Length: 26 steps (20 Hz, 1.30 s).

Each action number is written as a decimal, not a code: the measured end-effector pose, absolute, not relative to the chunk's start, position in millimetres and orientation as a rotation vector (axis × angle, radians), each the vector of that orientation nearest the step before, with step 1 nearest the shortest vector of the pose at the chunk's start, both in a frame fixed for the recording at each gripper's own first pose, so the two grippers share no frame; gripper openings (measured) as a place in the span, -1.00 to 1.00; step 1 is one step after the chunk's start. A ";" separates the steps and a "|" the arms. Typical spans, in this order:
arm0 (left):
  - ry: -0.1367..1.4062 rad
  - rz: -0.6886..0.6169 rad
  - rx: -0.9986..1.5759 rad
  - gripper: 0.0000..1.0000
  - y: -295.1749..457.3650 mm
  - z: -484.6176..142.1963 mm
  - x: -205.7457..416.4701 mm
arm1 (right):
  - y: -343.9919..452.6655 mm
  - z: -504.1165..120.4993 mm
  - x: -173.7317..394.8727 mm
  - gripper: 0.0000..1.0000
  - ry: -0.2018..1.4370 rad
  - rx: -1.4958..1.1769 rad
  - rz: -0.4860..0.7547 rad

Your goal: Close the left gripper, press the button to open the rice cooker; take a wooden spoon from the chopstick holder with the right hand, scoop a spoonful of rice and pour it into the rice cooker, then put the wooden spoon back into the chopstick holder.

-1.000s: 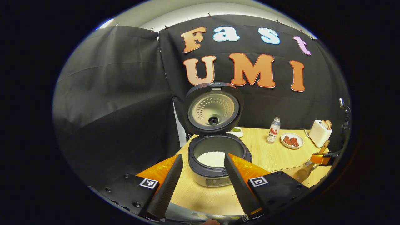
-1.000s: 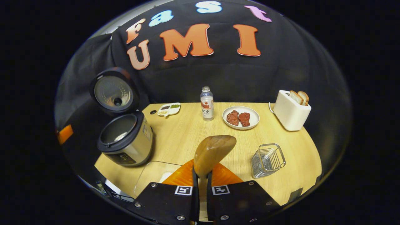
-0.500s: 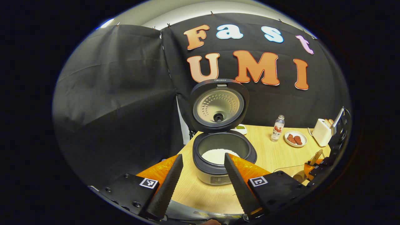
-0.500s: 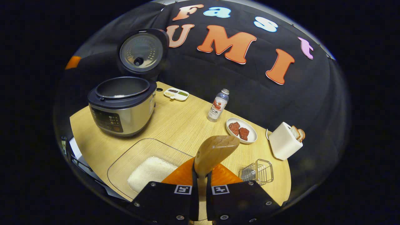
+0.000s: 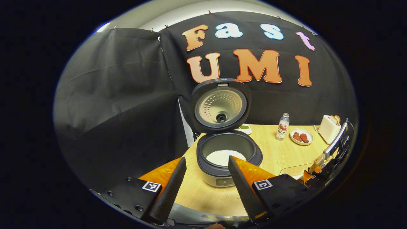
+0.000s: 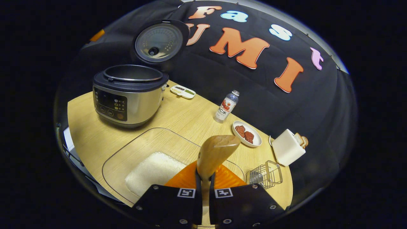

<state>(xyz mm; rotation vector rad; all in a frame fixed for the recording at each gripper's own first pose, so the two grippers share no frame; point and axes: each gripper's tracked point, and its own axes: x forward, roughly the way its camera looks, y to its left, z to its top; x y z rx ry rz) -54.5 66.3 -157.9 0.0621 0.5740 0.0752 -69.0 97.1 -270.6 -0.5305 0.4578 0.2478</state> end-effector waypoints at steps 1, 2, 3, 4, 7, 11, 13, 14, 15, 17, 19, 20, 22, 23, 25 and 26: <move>0.577 0.075 0.060 0.82 67.6 -159.2 -54.8 | 97.3 -270.3 -69.7 -0.83 0.449 -0.517 0.241; 0.581 0.077 0.060 0.81 69.6 -159.9 -55.4 | 97.1 -271.3 -69.2 -0.84 0.437 -0.507 0.232; 0.585 0.079 0.061 0.81 71.6 -161.7 -55.1 | 97.3 -271.1 -68.4 -0.83 0.434 -0.488 0.225; 0.590 0.082 0.062 0.81 73.9 -162.5 -54.1 | 96.5 -272.2 -70.1 -0.84 0.437 -0.469 0.212; 0.602 0.082 0.057 0.81 80.1 -165.6 -55.0 | 97.8 -274.8 -72.2 -0.84 0.460 -0.417 0.181; 0.618 0.074 0.057 0.82 85.6 -170.0 -54.5 | 105.4 -273.7 -75.1 -0.84 0.458 -0.394 0.157; 0.624 0.067 0.059 0.82 88.6 -173.5 -52.4 | 110.3 -270.8 -79.2 -0.84 0.465 -0.343 0.144; 0.625 0.064 0.058 0.82 89.2 -173.9 -50.9 | 111.0 -270.9 -79.9 -0.83 0.472 -0.324 0.131; 0.627 0.060 0.055 0.81 90.1 -175.1 -49.6 | 111.2 -268.4 -80.6 -0.84 0.477 -0.301 0.116; 0.636 0.055 0.049 0.81 91.6 -178.7 -47.1 | 111.7 -268.0 -80.3 -0.84 0.485 -0.232 0.096; 0.650 0.049 0.052 0.82 94.3 -181.4 -46.0 | 116.3 -266.2 -80.9 -0.84 0.496 -0.112 0.097; 0.656 0.042 0.058 0.82 95.1 -183.4 -45.1 | 119.0 -269.0 -81.8 -0.84 0.516 -0.049 0.097; 0.666 0.030 0.079 0.82 97.2 -185.9 -42.8 | 124.4 -269.9 -84.9 -0.84 0.546 0.065 0.096; 0.671 0.022 0.090 0.82 97.8 -186.9 -42.7 | 127.1 -270.9 -85.8 -0.84 0.557 0.108 0.095; 0.673 0.009 0.109 0.81 97.8 -186.2 -39.7 | 134.3 -272.0 -81.5 -0.84 0.576 0.195 0.082; 0.674 0.003 0.118 0.81 96.6 -185.7 -38.5 | 137.0 -274.9 -80.4 -0.84 0.587 0.242 0.083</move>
